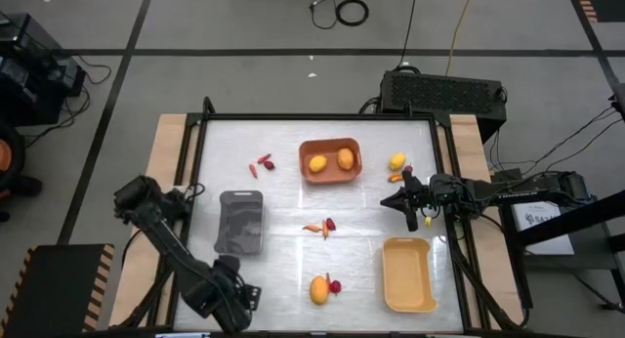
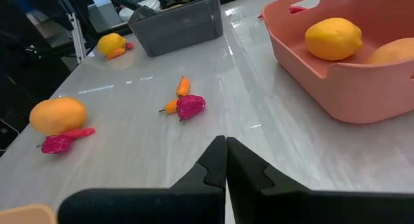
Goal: Sort produce into baskets
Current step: Put the lemon into the orange bin
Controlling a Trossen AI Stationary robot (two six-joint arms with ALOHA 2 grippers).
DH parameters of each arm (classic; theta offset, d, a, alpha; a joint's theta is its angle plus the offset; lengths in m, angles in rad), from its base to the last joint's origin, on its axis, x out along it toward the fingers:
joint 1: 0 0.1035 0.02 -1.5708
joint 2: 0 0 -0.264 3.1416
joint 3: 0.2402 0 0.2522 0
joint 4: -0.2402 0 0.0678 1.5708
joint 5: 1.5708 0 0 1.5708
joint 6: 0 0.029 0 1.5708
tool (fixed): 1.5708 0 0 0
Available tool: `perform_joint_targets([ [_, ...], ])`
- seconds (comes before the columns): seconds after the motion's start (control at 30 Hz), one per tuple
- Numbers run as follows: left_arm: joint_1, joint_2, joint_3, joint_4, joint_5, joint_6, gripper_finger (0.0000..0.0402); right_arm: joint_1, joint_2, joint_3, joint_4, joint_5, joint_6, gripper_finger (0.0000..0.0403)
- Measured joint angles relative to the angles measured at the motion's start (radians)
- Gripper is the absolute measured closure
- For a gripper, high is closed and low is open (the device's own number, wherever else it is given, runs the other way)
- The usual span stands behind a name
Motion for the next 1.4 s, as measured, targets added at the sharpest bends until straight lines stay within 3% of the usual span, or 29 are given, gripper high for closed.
perform_joint_targets([
  [0.63, -0.049, 0.075, -0.027, -0.066, 0.017, 0.021, 0.0066, 0.0, 0.0, 0.0, 0.0, 0.0, 0.026, 0.0403],
  [1.4, -0.053, 0.074, -0.205, 0.092, 0.028, 0.087, 0.0066, 0.0, 0.0, 0.0, 0.0, 0.001, 0.026, 0.0403],
])
